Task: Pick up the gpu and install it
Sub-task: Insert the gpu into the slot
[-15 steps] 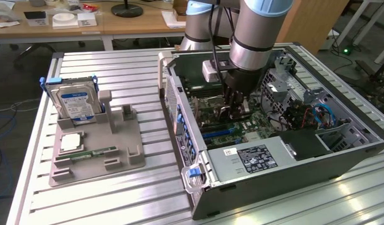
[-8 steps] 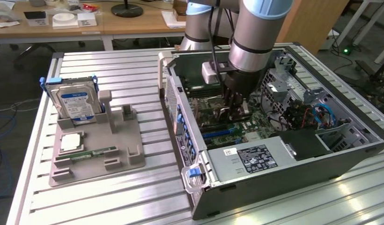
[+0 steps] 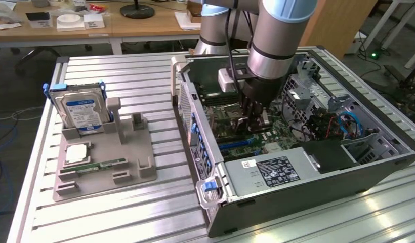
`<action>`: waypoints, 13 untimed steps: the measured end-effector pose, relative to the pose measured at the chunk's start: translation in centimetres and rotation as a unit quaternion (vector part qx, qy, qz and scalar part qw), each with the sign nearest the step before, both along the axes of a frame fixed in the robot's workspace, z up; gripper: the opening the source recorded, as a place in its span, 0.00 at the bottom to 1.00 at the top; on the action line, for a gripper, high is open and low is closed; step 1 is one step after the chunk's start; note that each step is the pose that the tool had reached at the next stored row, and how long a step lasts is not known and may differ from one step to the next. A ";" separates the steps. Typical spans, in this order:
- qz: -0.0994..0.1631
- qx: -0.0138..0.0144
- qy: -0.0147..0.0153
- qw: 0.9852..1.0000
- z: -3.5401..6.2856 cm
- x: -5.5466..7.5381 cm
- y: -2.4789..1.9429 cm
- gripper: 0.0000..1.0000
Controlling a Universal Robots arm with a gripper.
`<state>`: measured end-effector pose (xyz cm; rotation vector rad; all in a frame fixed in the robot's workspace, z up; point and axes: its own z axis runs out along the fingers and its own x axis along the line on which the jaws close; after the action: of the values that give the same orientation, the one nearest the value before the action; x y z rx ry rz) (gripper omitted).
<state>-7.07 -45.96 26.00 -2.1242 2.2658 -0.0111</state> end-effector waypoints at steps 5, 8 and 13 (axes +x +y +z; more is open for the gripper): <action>0.000 0.000 0.000 1.000 -0.13 0.0 -0.09 0.28; 0.000 0.000 0.000 1.000 -0.28 -0.1 -0.09 0.28; 0.000 0.000 0.000 1.000 -0.50 -0.1 -0.13 0.28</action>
<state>-7.20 -46.08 25.50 -2.1245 2.2657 -0.0113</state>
